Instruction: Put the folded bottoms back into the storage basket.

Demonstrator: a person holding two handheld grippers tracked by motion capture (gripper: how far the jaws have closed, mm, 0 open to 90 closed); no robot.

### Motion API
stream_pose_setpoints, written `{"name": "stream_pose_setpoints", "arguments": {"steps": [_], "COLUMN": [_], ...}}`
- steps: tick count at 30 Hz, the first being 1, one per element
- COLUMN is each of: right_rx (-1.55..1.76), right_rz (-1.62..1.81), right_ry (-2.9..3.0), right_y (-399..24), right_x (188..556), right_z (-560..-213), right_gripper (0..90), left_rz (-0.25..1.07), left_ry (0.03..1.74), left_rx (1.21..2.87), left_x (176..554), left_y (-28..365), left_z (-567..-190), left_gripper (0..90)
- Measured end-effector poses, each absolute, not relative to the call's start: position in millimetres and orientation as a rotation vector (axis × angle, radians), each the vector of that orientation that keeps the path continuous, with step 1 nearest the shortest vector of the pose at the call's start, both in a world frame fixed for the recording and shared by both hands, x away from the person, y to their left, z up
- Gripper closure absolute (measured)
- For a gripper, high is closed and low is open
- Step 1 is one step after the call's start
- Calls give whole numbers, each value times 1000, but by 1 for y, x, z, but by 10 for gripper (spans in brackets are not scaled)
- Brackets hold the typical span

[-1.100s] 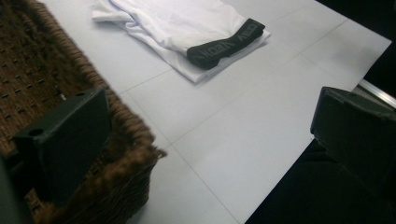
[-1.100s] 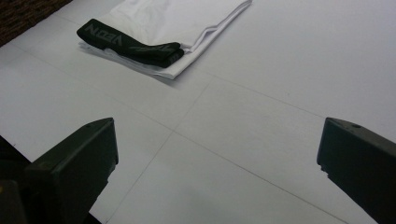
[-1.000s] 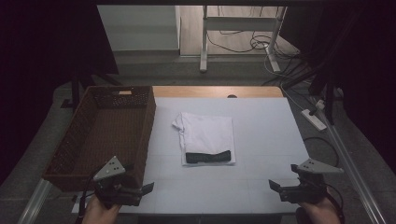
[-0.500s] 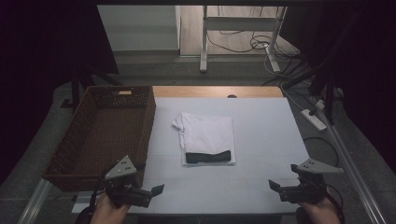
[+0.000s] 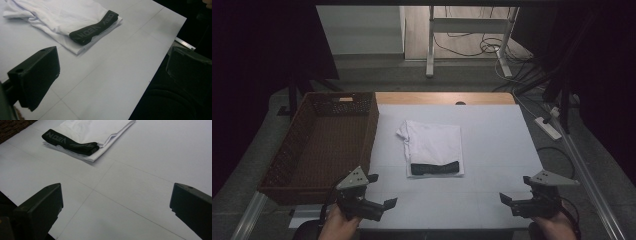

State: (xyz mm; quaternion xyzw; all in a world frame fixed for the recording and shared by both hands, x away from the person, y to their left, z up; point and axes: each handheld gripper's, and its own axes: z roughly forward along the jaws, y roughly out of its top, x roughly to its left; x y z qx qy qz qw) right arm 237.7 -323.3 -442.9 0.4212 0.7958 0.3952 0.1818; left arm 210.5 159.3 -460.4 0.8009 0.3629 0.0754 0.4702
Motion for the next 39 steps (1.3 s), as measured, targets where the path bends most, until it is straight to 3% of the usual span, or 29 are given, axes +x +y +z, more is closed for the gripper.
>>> {"name": "stream_pose_setpoints", "arguments": {"steps": [39], "right_rx": [1181], "right_rz": [1109], "right_ry": [2256], "right_y": [-323], "right_x": [238], "right_z": [-443], "right_gripper": [0], "left_rz": [136], "left_ry": [856], "left_rx": [2127], "left_x": [272], "left_y": [110], "left_z": [-481], "left_gripper": [4]}}
